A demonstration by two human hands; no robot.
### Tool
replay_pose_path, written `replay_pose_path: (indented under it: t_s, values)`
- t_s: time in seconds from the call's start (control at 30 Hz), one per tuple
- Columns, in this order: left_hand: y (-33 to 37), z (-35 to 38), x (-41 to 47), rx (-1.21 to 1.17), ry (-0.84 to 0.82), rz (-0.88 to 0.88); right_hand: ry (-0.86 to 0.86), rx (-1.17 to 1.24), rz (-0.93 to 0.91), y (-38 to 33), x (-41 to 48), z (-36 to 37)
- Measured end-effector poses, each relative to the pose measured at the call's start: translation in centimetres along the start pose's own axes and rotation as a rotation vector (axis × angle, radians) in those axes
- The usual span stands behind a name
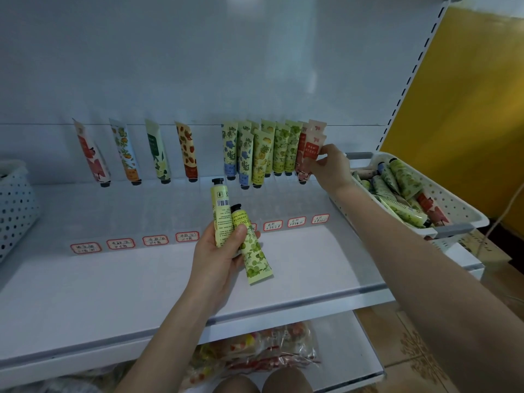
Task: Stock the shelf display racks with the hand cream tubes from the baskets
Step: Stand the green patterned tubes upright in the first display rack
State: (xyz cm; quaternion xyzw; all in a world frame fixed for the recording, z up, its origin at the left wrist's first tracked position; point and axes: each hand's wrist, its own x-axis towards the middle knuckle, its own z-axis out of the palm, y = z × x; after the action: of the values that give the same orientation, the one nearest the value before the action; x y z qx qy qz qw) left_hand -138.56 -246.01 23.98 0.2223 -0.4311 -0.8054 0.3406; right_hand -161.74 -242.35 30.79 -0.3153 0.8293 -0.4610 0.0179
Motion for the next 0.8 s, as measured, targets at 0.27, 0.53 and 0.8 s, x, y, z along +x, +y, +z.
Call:
replay_pose_path:
  t_s: [0.27, 0.53, 0.8]
  values:
    - [0.5, 0.1, -0.3, 0.061, 0.005, 0.036, -0.014, -0.024, 0.053, 0.1, -0.2, 0.0]
    - [1.1, 0.3, -0.6, 0.090, 0.013, 0.064, 0.057, -0.031, 0.067, -0.6, -1.8, -0.6]
    - [4.5, 1.5, -1.8, 0.015, 0.044, 0.168, -0.209, 0.382, -0.061, -2.4, -11.6, -0.9]
